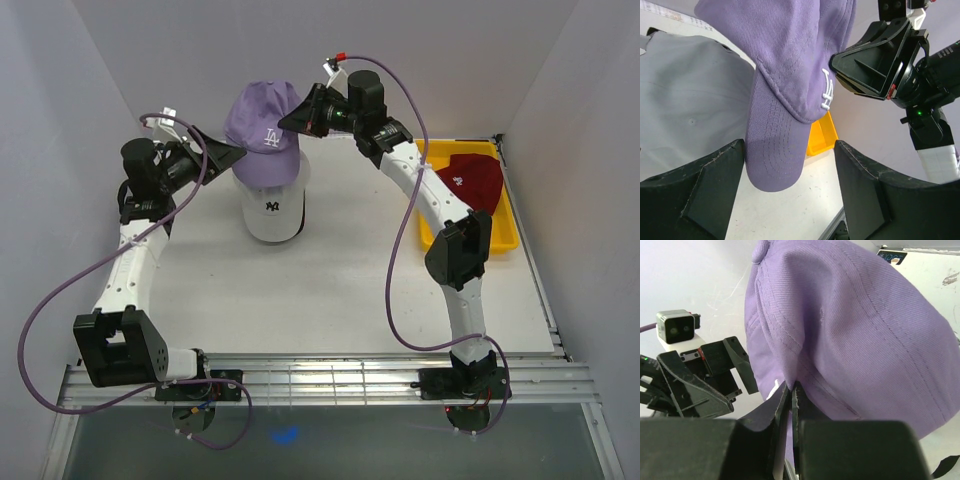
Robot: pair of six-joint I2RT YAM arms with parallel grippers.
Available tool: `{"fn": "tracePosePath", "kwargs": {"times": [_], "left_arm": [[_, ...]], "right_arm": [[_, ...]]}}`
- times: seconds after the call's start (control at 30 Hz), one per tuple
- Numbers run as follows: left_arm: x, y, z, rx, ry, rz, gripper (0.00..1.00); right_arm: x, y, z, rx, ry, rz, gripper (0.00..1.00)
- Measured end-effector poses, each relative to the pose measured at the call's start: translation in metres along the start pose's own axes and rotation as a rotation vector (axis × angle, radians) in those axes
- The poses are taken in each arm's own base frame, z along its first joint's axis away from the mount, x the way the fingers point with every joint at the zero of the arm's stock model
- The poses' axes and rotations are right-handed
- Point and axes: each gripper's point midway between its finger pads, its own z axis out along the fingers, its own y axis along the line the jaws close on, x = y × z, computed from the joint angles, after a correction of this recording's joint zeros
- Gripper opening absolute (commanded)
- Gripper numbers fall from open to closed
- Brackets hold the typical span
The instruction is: Stack the hats
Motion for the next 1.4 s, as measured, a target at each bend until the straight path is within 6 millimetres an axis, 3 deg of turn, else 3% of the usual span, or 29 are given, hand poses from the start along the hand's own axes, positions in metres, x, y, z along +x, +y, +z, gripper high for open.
{"fn": "tracePosePath", "kwargs": {"times": [0.3,0.5,0.6,0.7,0.77,0.83,0.87,0.93,1.1,1.27,1.4], "left_arm": [[0.009,-0.005,0.001,0.065,0.021,-0.026,0.74],[0.007,-0.018,-0.001,0.126,0.028,-0.033,0.61],[0.007,-0.023,0.0,0.156,0.036,-0.041,0.48],[0.008,-0.026,0.001,0.179,0.047,-0.067,0.19],[0.008,-0.031,0.0,0.204,0.058,-0.079,0.0],[0.006,-0.038,-0.002,0.228,0.058,-0.087,0.0],[0.005,-0.04,-0.002,0.234,0.058,-0.1,0.0],[0.003,-0.041,-0.001,0.23,0.051,-0.153,0.0],[-0.015,-0.045,0.006,0.258,0.003,-0.292,0.0],[-0.042,-0.049,0.02,0.332,-0.05,-0.42,0.0],[-0.06,-0.053,0.025,0.408,-0.092,-0.489,0.0]], "right_arm": [[-0.007,0.008,-0.004,-0.025,-0.013,0.022,0.09],[-0.012,0.022,-0.008,-0.064,-0.018,0.025,0.09],[-0.012,0.025,-0.009,-0.07,-0.015,0.034,0.08],[-0.012,0.027,-0.01,-0.073,-0.016,0.039,0.11],[-0.014,0.027,-0.011,-0.067,-0.023,0.041,0.24],[-0.015,0.023,-0.013,-0.054,-0.03,0.045,0.41],[-0.015,0.022,-0.014,-0.048,-0.033,0.046,0.55],[-0.018,0.025,-0.017,-0.045,-0.039,0.043,0.7],[-0.033,0.043,-0.036,-0.05,-0.081,0.007,0.79],[-0.055,0.064,-0.071,-0.053,-0.144,-0.023,0.79],[-0.058,0.064,-0.087,-0.047,-0.165,-0.008,0.77]]}}
